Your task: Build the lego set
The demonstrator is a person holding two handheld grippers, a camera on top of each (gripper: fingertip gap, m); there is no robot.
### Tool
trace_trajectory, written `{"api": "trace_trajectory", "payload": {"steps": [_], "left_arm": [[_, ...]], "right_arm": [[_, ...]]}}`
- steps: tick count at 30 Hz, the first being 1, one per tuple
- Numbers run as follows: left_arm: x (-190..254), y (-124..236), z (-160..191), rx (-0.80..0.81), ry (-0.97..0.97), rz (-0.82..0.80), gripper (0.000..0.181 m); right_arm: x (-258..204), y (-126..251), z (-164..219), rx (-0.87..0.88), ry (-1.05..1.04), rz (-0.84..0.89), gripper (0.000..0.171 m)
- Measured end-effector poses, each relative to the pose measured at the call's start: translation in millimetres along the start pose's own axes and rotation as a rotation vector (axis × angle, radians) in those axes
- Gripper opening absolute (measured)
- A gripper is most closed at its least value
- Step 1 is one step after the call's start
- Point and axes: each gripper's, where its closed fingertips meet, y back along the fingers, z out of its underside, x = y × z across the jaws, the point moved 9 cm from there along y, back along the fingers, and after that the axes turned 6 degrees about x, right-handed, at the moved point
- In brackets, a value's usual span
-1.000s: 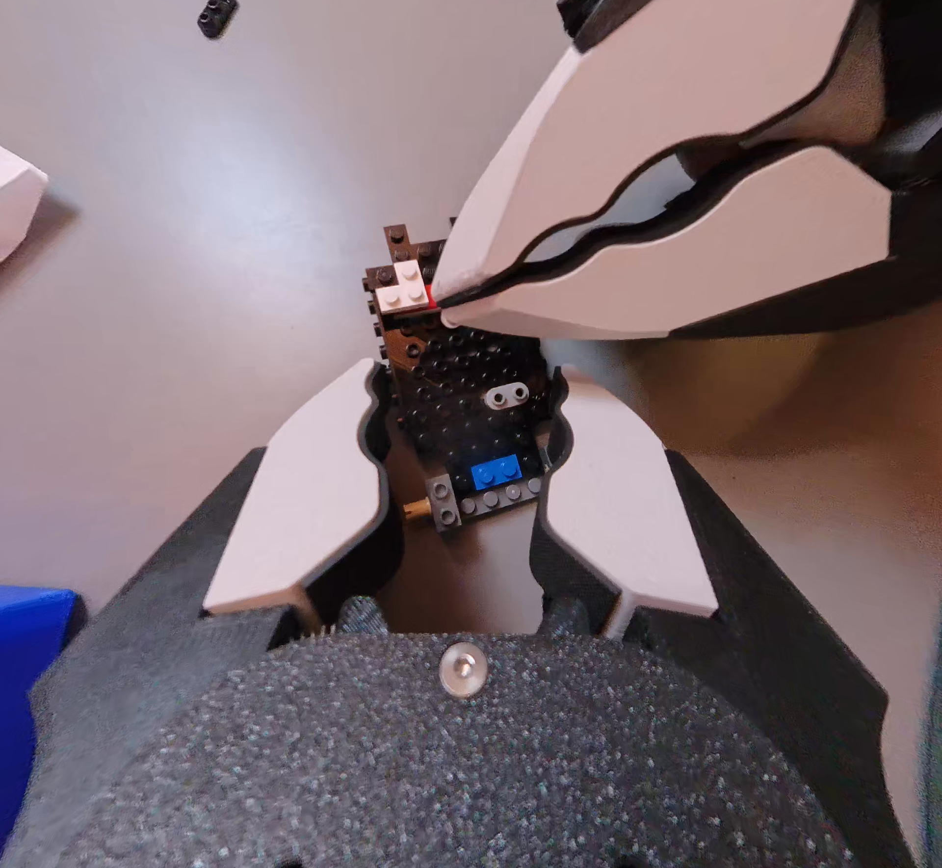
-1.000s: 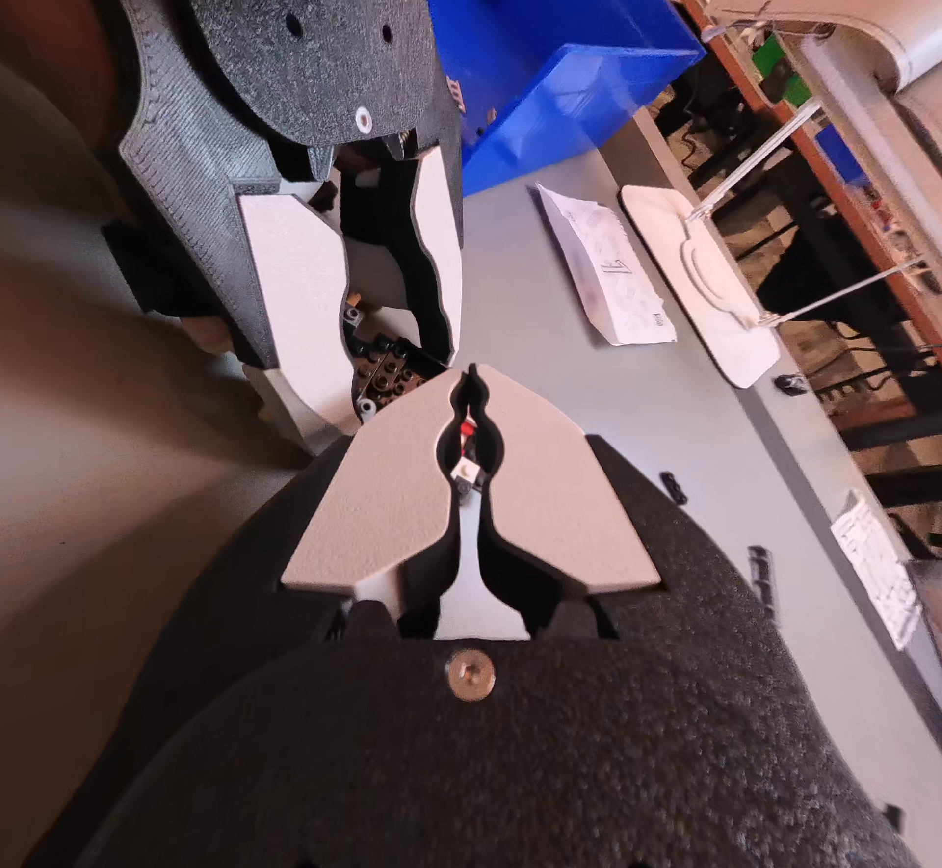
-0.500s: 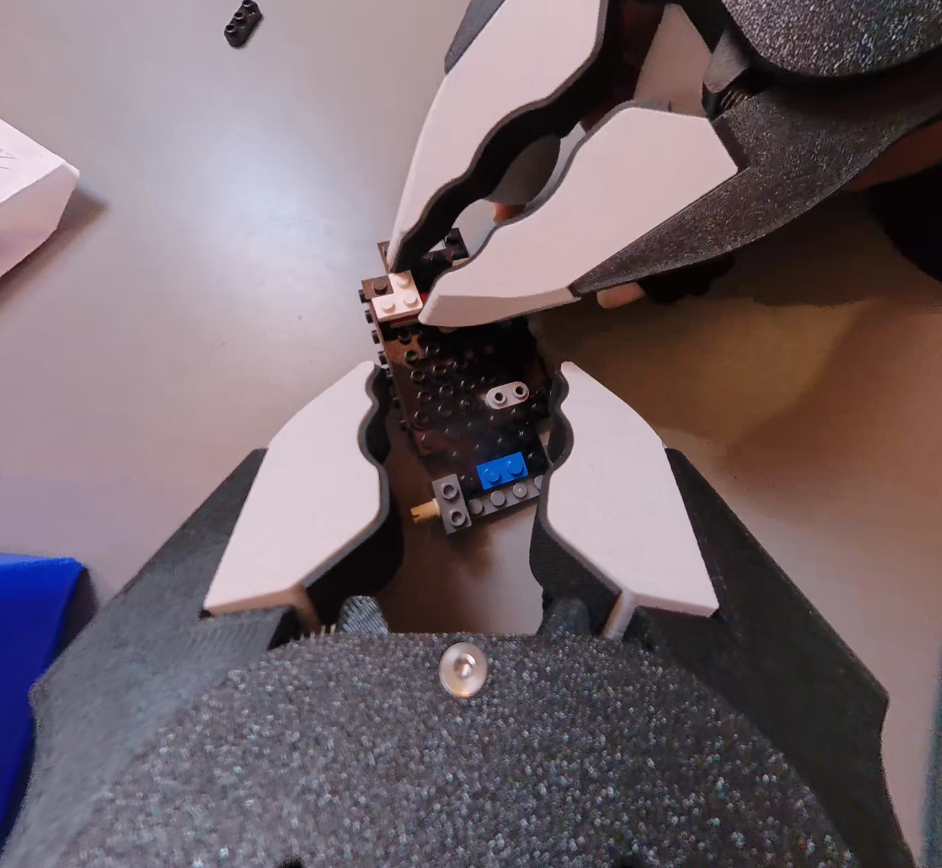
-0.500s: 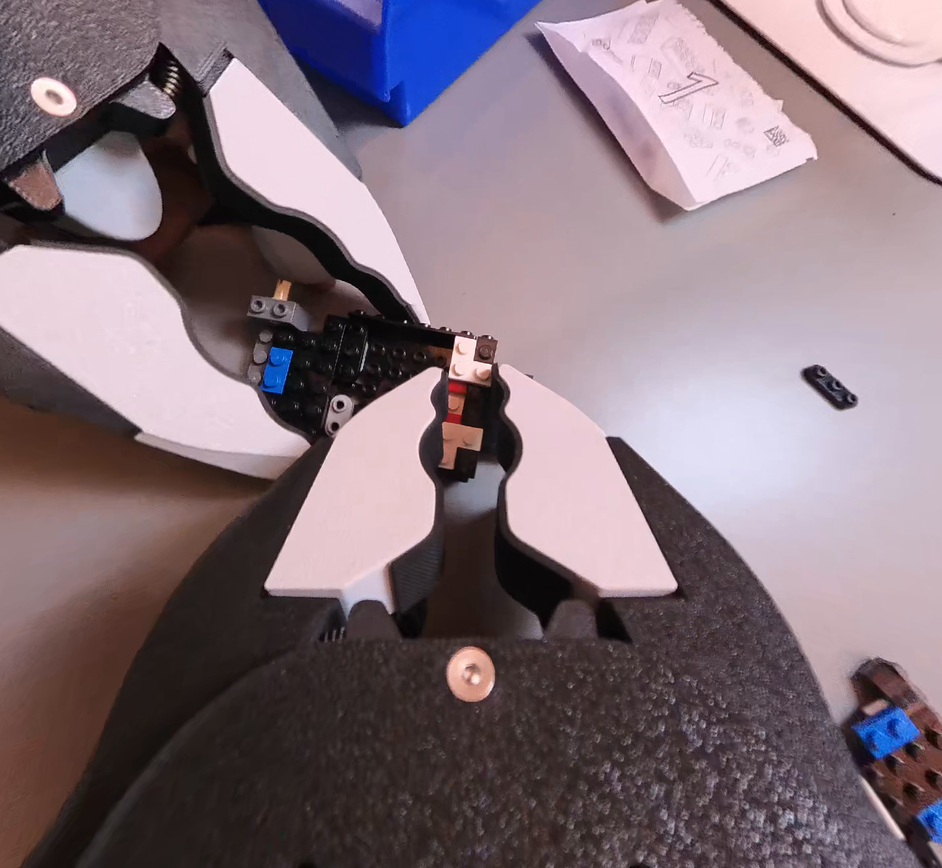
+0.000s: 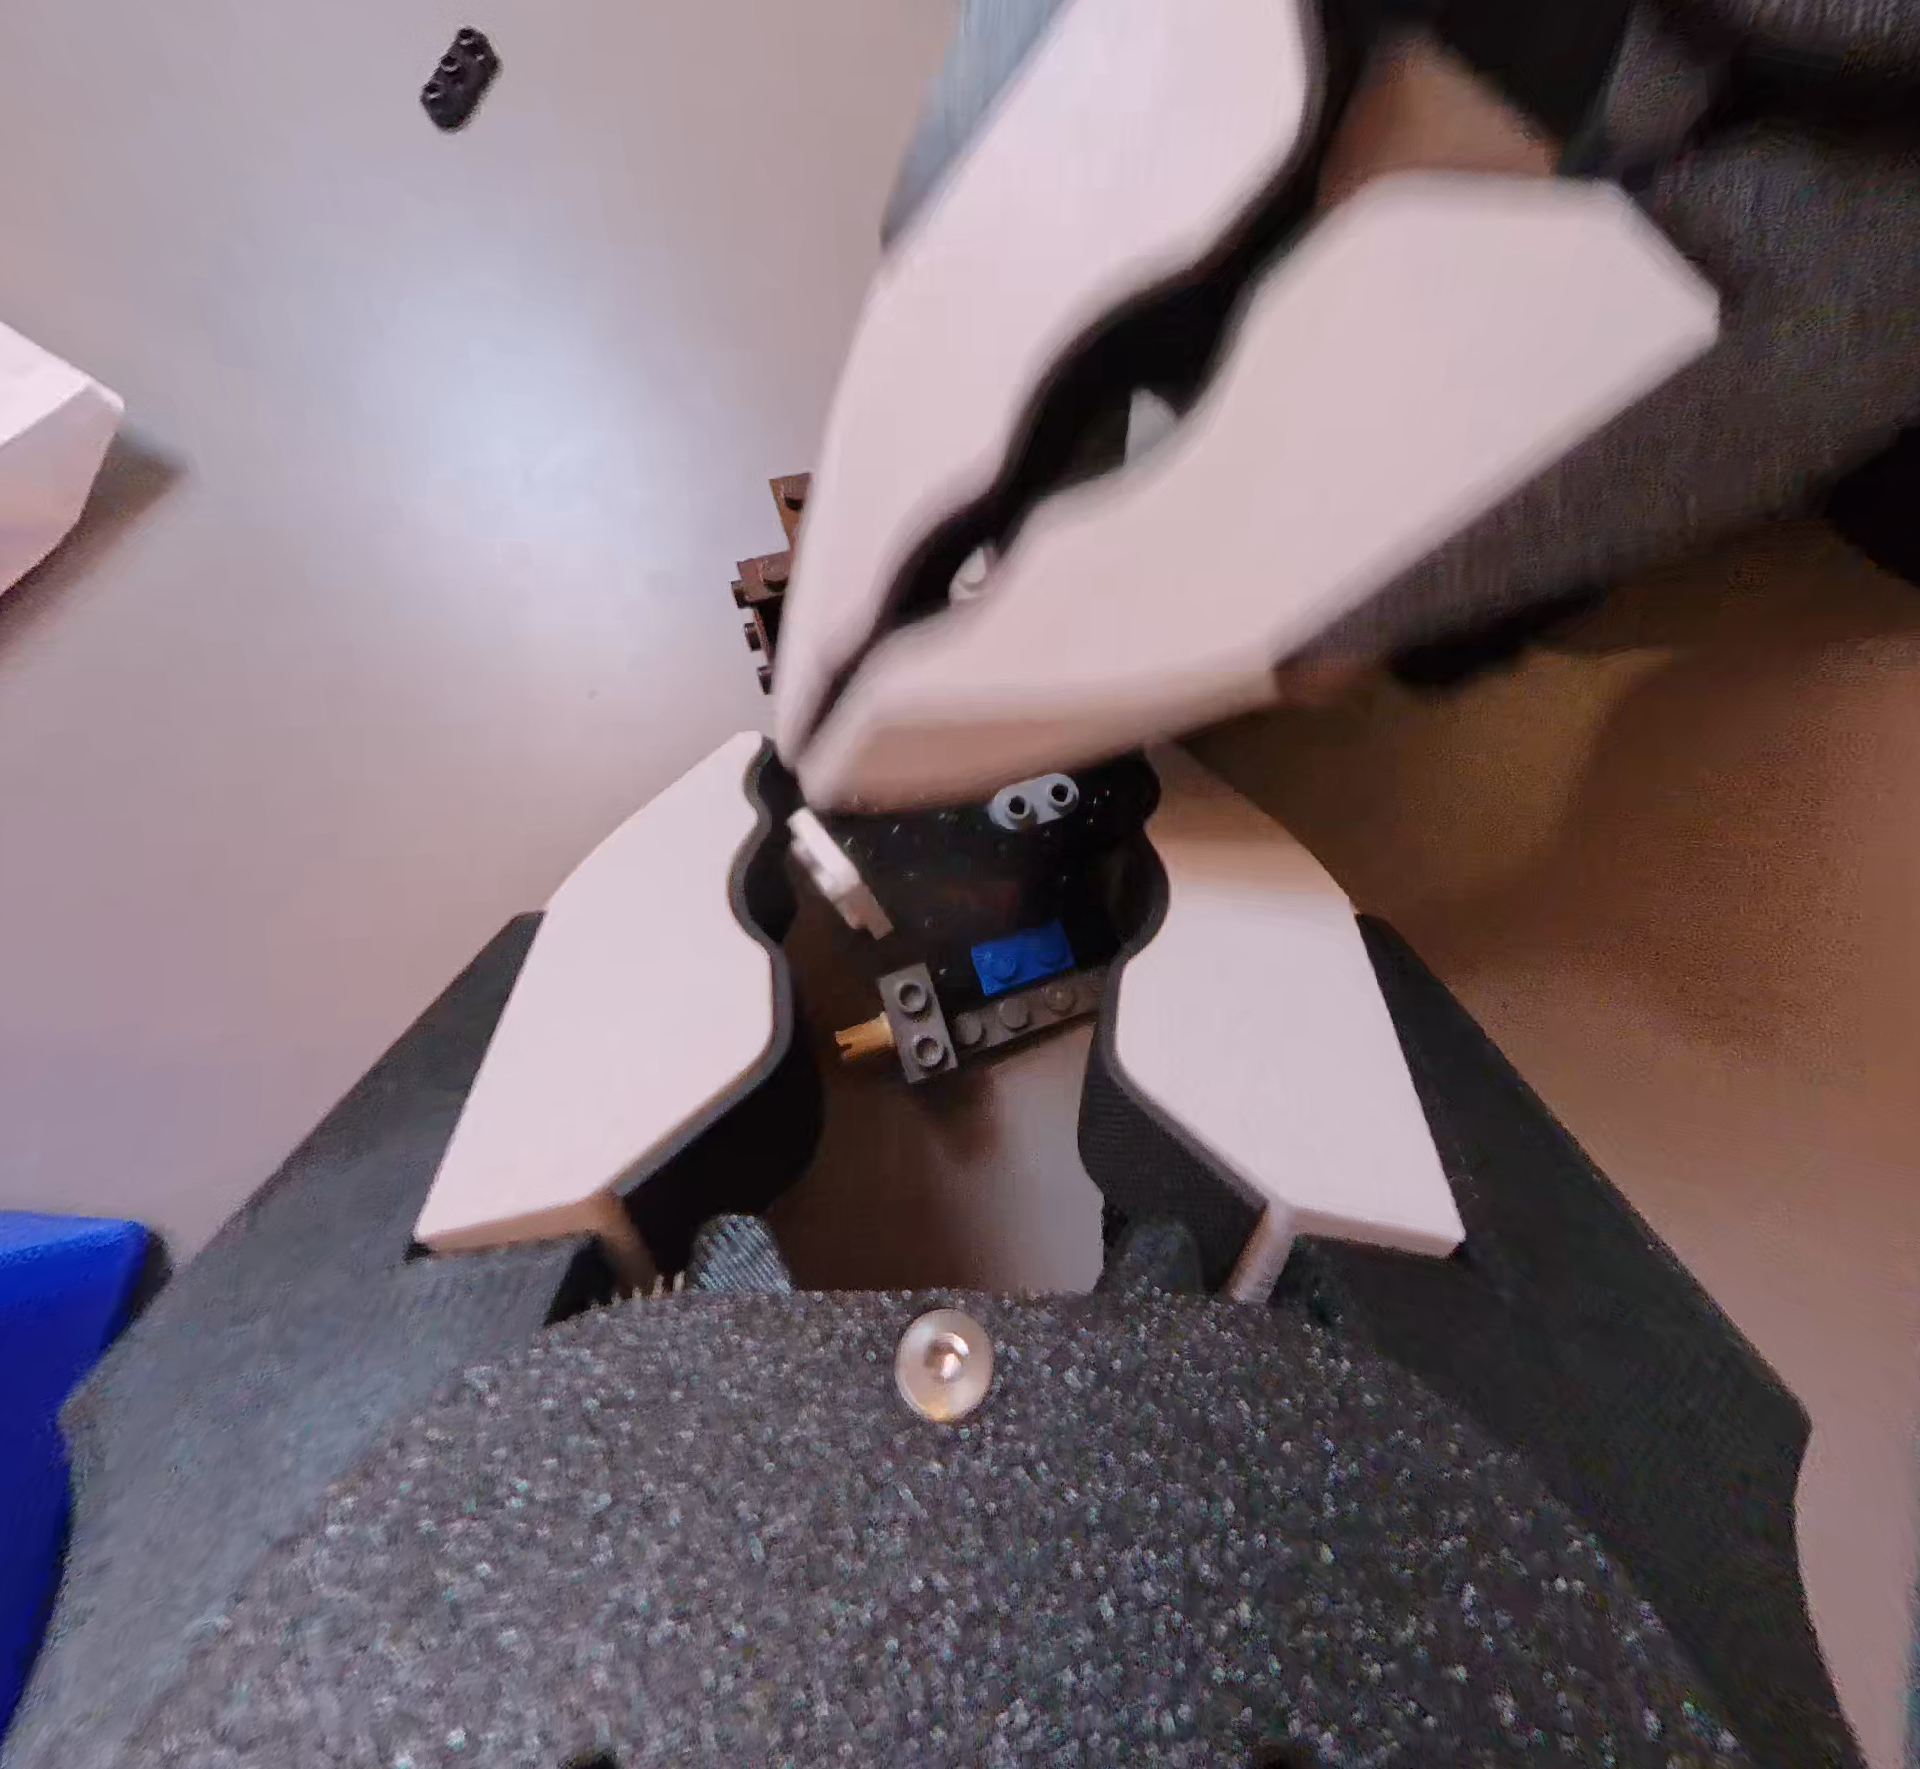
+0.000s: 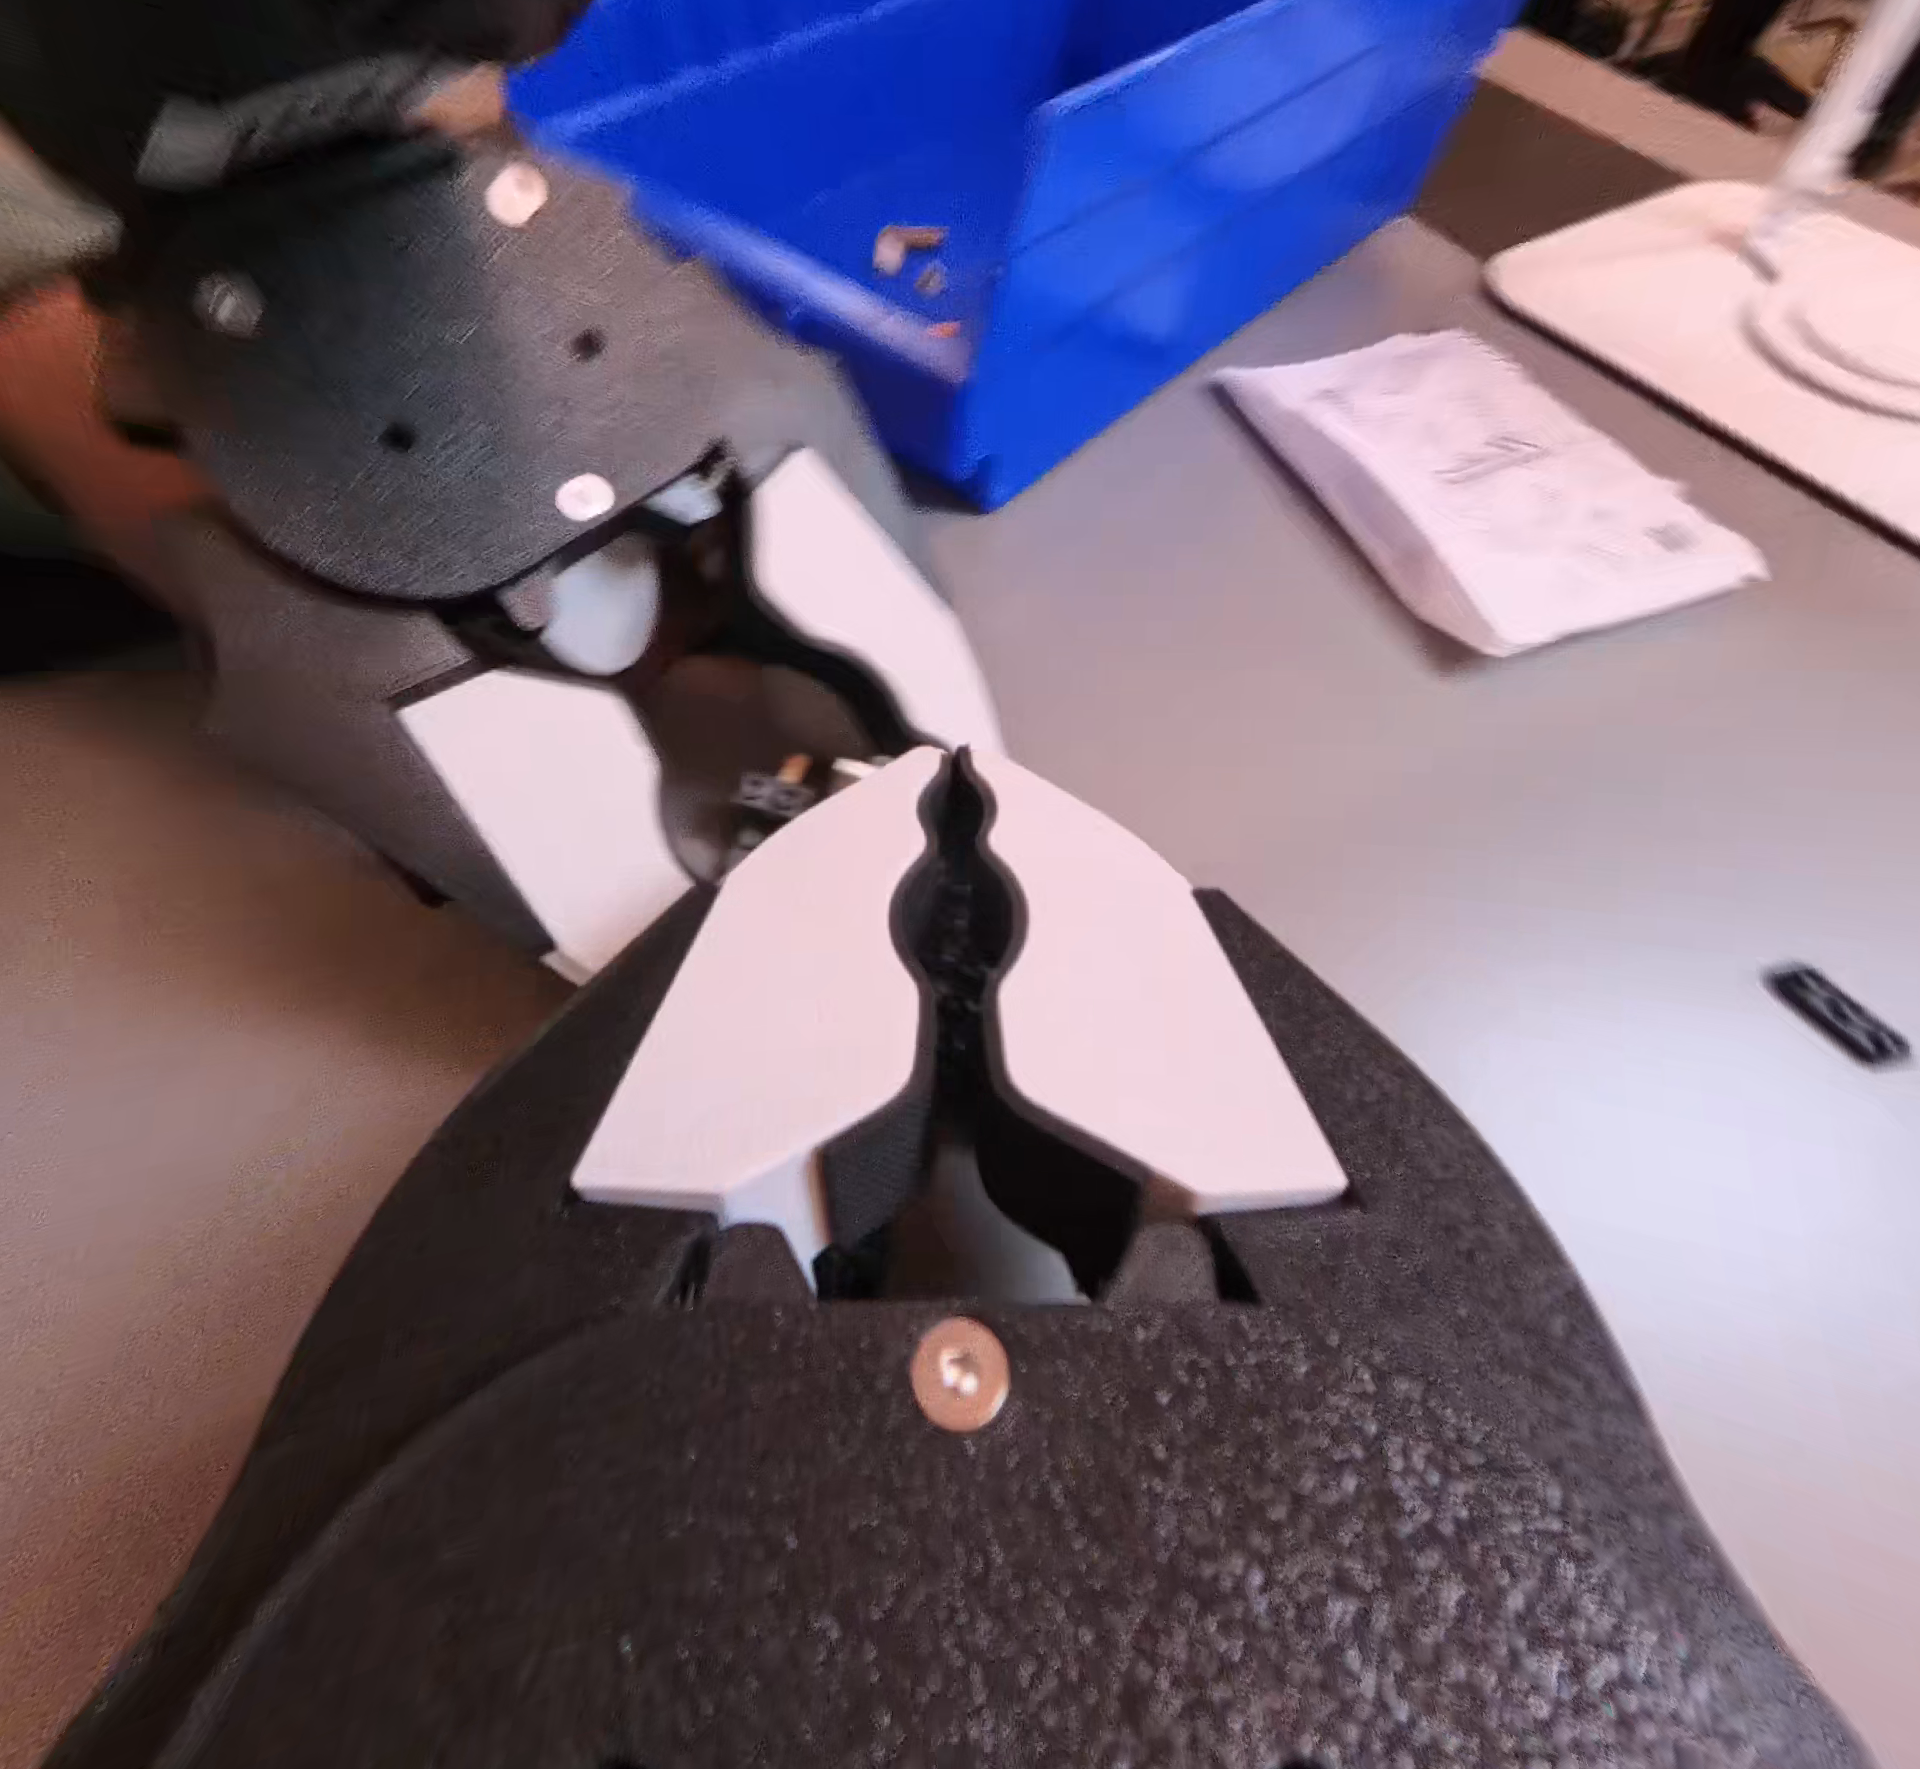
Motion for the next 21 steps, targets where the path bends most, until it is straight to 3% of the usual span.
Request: {"api": "trace_trajectory", "payload": {"steps": [2,6,17,21], "left_arm": [[-1.2,3.5,2.8,0.009,0.008,-0.005,0.061],[-2.0,4.7,4.1,0.019,0.002,0.013,0.061],[-15.6,24.5,-0.5,0.127,-0.001,0.086,0.070],[-31.5,41.5,5.8,0.062,-0.004,0.093,0.052]], "right_arm": [[16.2,15.2,2.3,0.051,-0.108,0.000,0.000],[22.7,27.8,4.2,0.086,-0.079,0.029,0.000],[13.6,14.1,5.9,-0.011,0.008,-0.022,0.014],[13.5,14.0,8.6,-0.062,0.026,-0.046,0.015]]}}
